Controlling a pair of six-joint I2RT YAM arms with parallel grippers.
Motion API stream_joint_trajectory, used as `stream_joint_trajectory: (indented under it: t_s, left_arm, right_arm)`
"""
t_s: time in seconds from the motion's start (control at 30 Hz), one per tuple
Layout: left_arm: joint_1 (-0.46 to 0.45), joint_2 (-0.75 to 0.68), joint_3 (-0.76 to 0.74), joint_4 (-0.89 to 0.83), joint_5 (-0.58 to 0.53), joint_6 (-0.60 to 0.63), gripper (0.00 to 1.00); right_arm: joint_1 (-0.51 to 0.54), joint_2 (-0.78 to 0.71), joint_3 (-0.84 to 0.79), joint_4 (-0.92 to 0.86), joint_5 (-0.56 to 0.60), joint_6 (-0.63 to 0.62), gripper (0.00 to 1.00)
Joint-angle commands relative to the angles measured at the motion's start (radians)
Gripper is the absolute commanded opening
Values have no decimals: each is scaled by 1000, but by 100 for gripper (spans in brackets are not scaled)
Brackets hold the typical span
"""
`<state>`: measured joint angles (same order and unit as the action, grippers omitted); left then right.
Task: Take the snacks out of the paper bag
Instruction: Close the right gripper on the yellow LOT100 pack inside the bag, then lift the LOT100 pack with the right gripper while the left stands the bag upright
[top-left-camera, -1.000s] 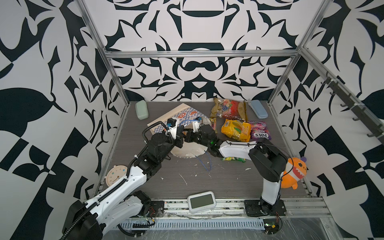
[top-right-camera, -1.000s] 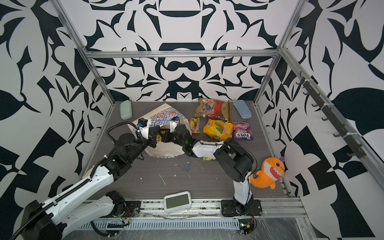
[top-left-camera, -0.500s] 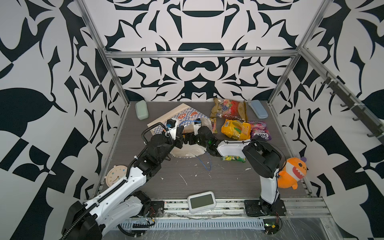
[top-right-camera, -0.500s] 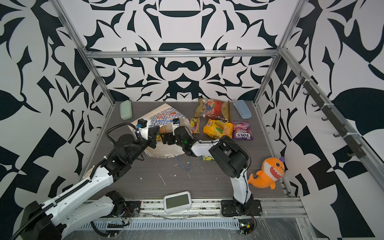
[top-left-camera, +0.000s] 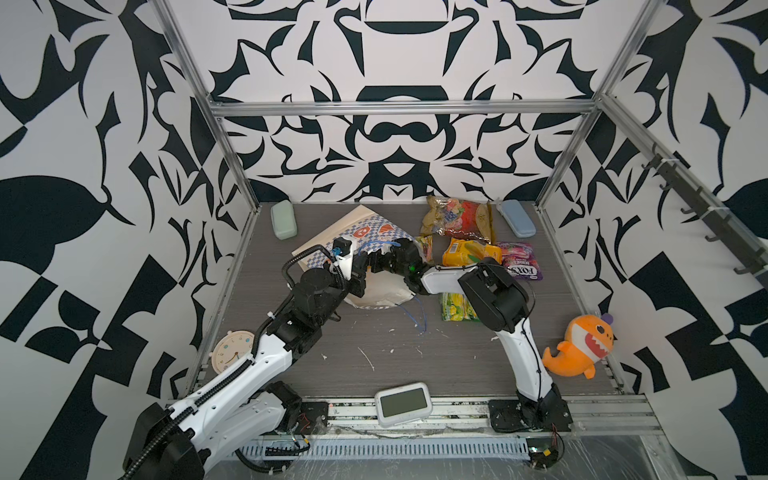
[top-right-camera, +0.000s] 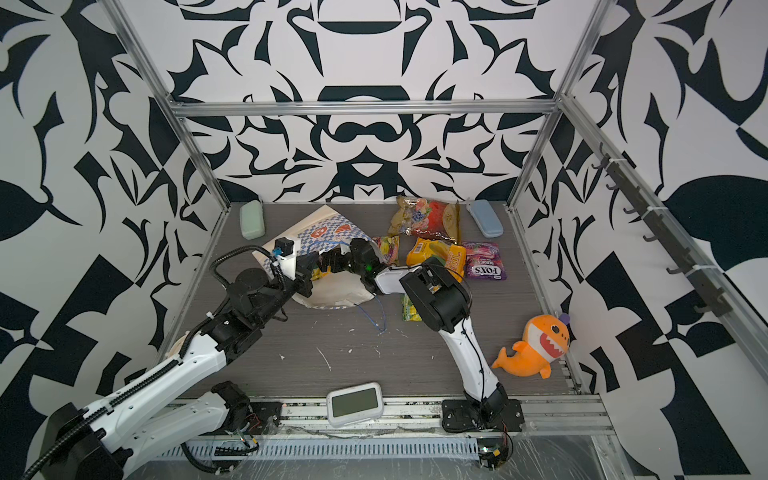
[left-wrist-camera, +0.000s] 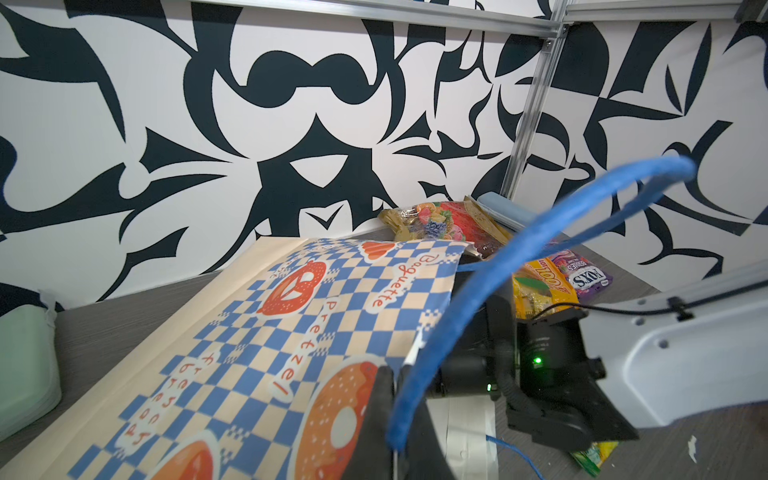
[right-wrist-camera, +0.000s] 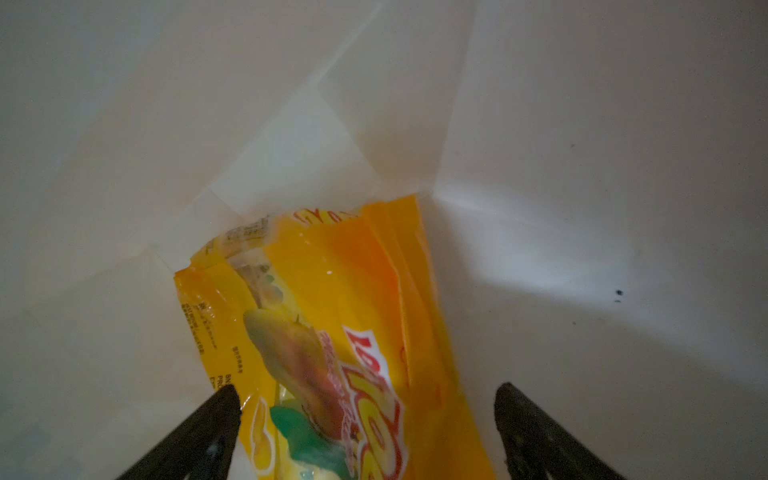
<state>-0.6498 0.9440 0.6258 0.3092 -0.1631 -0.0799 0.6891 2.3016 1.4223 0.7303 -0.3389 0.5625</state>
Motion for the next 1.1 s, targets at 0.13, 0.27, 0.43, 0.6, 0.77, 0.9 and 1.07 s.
stream_joint_trajectory:
  t_s: [0.13, 0.27, 0.43, 0.6, 0.77, 0.9, 1.07]
  left_arm:
    - [1, -5, -13, 12, 10, -6, 0]
    - [1, -9, -17, 16, 8, -8, 0]
    - [1, -12, -16, 8, -1, -6, 0]
    - [1, -22, -21, 6, -27, -4, 0]
    - [1, -12, -10, -2, -49, 1, 0]
    - [1, -10, 8, -23, -89, 8, 0]
    - [1, -4, 30, -40, -142, 12, 0]
  right_arm:
    - [34, 77, 140, 42, -98, 25, 94]
    - [47, 102, 139, 77, -93, 53, 72]
    - [48, 98, 136, 101, -99, 89, 15]
    - [49, 26, 85, 127, -97, 115, 5]
    - [59, -107, 26, 113, -108, 197, 1]
    - [76, -284, -73, 57, -57, 216, 0]
    - [85, -468, -173, -88, 21, 238, 0]
